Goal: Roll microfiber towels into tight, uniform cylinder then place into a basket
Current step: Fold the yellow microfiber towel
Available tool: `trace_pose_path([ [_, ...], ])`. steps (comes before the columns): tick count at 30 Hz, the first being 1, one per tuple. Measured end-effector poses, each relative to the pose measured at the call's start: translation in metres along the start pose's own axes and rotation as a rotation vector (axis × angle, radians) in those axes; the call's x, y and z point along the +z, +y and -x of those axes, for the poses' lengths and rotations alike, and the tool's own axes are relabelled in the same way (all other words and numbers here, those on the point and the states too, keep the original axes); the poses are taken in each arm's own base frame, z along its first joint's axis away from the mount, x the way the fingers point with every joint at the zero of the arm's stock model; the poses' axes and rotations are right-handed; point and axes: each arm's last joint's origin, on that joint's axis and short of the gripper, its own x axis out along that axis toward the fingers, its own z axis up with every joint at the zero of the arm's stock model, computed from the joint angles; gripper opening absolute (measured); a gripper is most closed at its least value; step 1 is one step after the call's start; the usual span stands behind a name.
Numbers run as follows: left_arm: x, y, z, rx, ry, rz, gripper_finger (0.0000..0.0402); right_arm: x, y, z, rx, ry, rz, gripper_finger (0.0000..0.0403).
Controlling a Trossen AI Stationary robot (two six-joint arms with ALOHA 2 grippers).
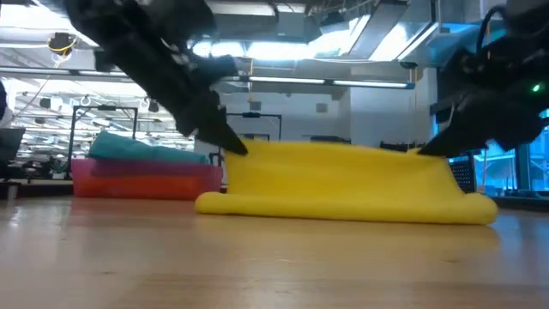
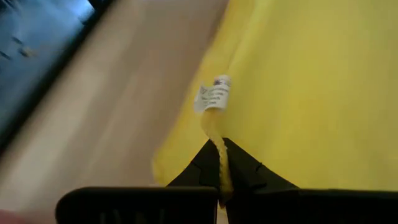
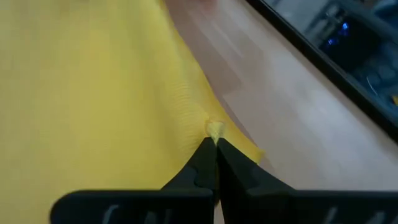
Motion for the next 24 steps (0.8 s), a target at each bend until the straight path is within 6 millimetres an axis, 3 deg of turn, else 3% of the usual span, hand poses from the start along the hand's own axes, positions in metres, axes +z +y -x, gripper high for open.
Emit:
trace_pose_path([
  [6, -0.019, 0.01, -0.03, -0.038, 0.096, 0.029, 0.0, -0.014, -0.011, -0.015, -0.034, 0.008, -0.089, 0.0012],
  [11, -0.022, 0.017, -0.042, -0.022, 0.081, 0.059, 0.0017, -0.019, -0.019, -0.023, -0.07, 0.011, -0.128, 0.0035],
  [19, -0.014, 0.026, -0.037, 0.024, 0.047, 0.085, 0.0095, -0.016, -0.027, -0.03, -0.124, 0.025, -0.089, 0.0102],
  [24, -0.002, 0.029, -0.021, 0.055, 0.0, 0.091, 0.0115, -0.005, -0.026, -0.031, -0.128, 0.015, -0.061, 0.0152],
])
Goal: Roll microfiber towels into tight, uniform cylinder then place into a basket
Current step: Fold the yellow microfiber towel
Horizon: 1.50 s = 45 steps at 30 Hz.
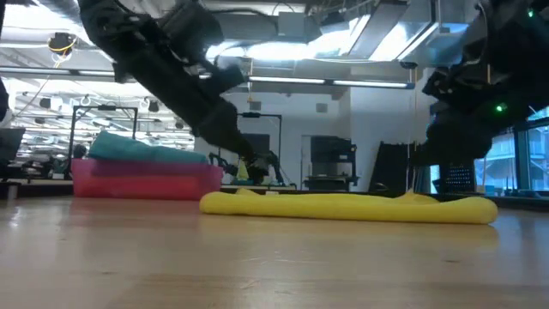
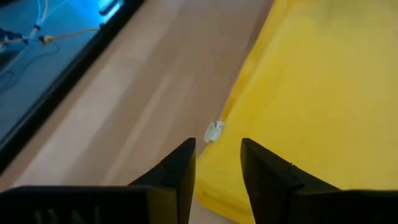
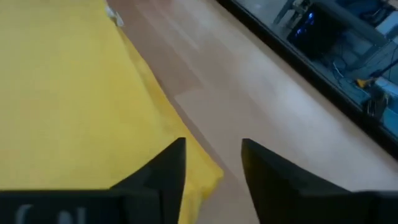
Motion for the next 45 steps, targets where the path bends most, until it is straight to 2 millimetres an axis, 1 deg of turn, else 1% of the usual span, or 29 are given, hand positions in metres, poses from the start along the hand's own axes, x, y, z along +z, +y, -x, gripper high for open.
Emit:
trace_pose_path([
  [3, 0.008, -0.002, 0.014, 0.001, -0.036, 0.006, 0.0117, 0.011, 0.002, 0.003, 0.01, -0.021, 0.027, 0.0174],
  [6, 0.015, -0.01, 0.026, -0.033, -0.082, 0.075, 0.0115, 0.02, 0.003, 0.006, 0.022, -0.043, 0.043, 0.0184],
  [10, 0.015, -0.031, 0.037, -0.11, -0.109, 0.155, 0.0114, 0.027, 0.007, 0.007, 0.122, -0.054, 0.009, 0.0183],
  [14, 0.007, -0.056, 0.043, -0.169, -0.102, 0.171, 0.0113, 0.032, 0.013, 0.009, 0.27, -0.049, -0.05, 0.0169],
  [16, 0.006, -0.068, 0.045, -0.176, -0.129, 0.182, 0.0113, 0.035, 0.015, 0.009, 0.316, -0.061, -0.059, 0.016],
  [18, 0.0, -0.078, 0.047, -0.155, -0.132, 0.167, 0.0113, 0.038, 0.017, 0.01, 0.337, -0.079, -0.08, 0.0152],
  [22, -0.01, -0.096, 0.043, -0.135, -0.157, 0.207, 0.0113, 0.04, 0.023, 0.007, 0.353, -0.11, -0.121, 0.0137],
  [24, -0.013, -0.104, 0.04, -0.155, -0.179, 0.241, 0.0113, 0.039, 0.027, 0.004, 0.358, -0.114, -0.126, 0.0132],
  [27, -0.021, -0.113, 0.035, -0.172, -0.183, 0.234, 0.0113, 0.034, 0.036, 0.0, 0.4, -0.093, -0.134, 0.0126],
  [30, -0.023, -0.116, 0.031, -0.185, -0.199, 0.222, 0.0113, 0.026, 0.043, -0.007, 0.416, -0.061, -0.142, 0.0122],
  [34, -0.021, -0.113, 0.025, -0.17, -0.222, 0.225, 0.0113, 0.015, 0.05, -0.015, 0.407, -0.019, -0.13, 0.0121],
  [37, -0.019, -0.109, 0.022, -0.179, -0.225, 0.261, 0.0113, 0.011, 0.053, -0.018, 0.407, 0.0, -0.137, 0.0121],
  [41, -0.016, -0.107, 0.02, -0.214, -0.228, 0.279, 0.0113, 0.012, 0.053, -0.017, 0.414, -0.008, -0.11, 0.0121],
  [45, -0.016, -0.108, 0.02, -0.242, -0.226, 0.285, 0.0113, 0.017, 0.053, -0.016, 0.427, -0.062, -0.054, 0.0121],
])
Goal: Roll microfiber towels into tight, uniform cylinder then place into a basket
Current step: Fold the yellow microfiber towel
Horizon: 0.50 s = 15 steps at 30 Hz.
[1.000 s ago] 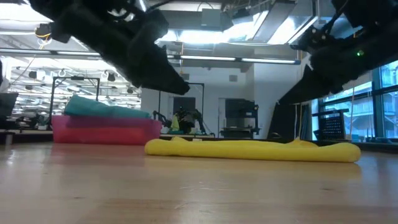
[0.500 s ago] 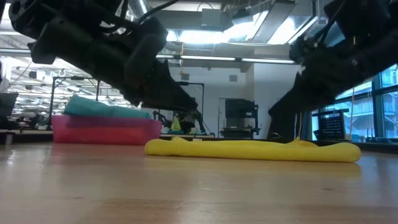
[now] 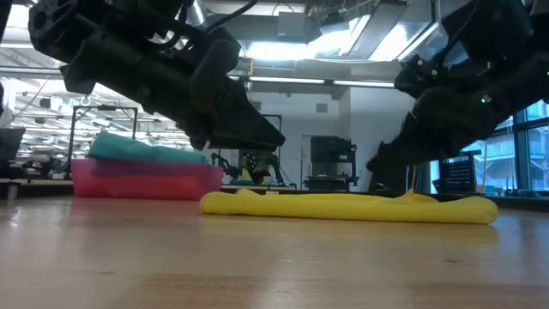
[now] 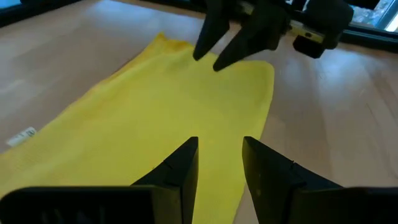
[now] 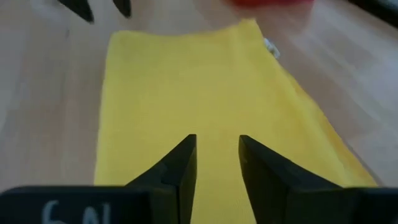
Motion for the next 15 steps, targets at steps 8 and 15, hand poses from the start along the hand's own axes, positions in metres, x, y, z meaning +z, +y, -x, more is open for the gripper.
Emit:
trace_pose_path([
  [8, -0.001, -0.002, 0.001, -0.009, 0.005, 0.019, 0.0113, 0.021, -0.002, -0.004, 0.017, -0.175, -0.085, 0.0121],
  [15, -0.001, -0.002, 0.001, -0.011, 0.003, 0.069, 0.0113, 0.023, 0.009, -0.011, 0.147, -0.176, -0.114, 0.0121],
])
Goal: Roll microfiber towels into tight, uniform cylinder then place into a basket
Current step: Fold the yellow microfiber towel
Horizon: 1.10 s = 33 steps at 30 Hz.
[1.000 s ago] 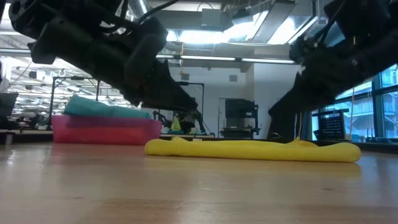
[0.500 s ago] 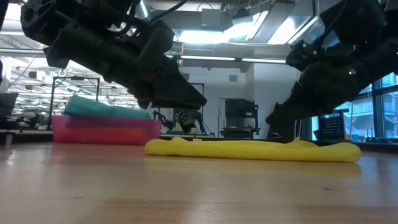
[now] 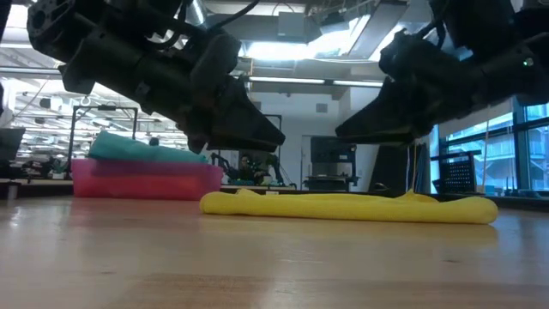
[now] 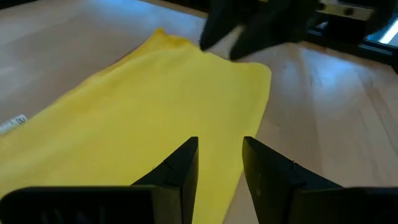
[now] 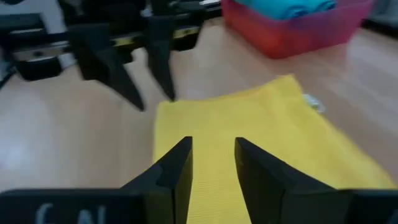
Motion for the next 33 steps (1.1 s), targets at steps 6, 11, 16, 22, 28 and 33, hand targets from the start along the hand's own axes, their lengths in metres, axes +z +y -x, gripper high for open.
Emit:
trace_pose_path([
  [6, 0.003, -0.001, 0.0, -0.012, -0.026, 0.019, 0.0113, -0.001, 0.021, -0.011, 0.077, 0.021, -0.019, 0.0121],
  [11, 0.005, -0.003, 0.0, -0.027, -0.043, 0.025, 0.0113, -0.001, 0.041, -0.026, 0.11, 0.028, -0.004, 0.0121],
  [16, 0.001, -0.002, 0.0, -0.027, -0.007, 0.005, 0.0113, -0.005, 0.055, -0.038, 0.245, 0.149, 0.066, 0.0121],
  [22, -0.014, -0.005, 0.006, 0.0, 0.098, -0.054, 0.0113, -0.006, 0.064, -0.042, 0.356, 0.369, 0.125, 0.0121],
  [28, -0.015, 0.006, 0.004, 0.12, 0.101, -0.083, 0.0113, -0.018, 0.057, -0.037, 0.288, 0.583, 0.089, 0.0121],
  [33, -0.019, 0.013, 0.002, 0.163, 0.159, -0.067, 0.0113, -0.022, 0.051, -0.03, 0.198, 0.715, 0.001, 0.0121],
])
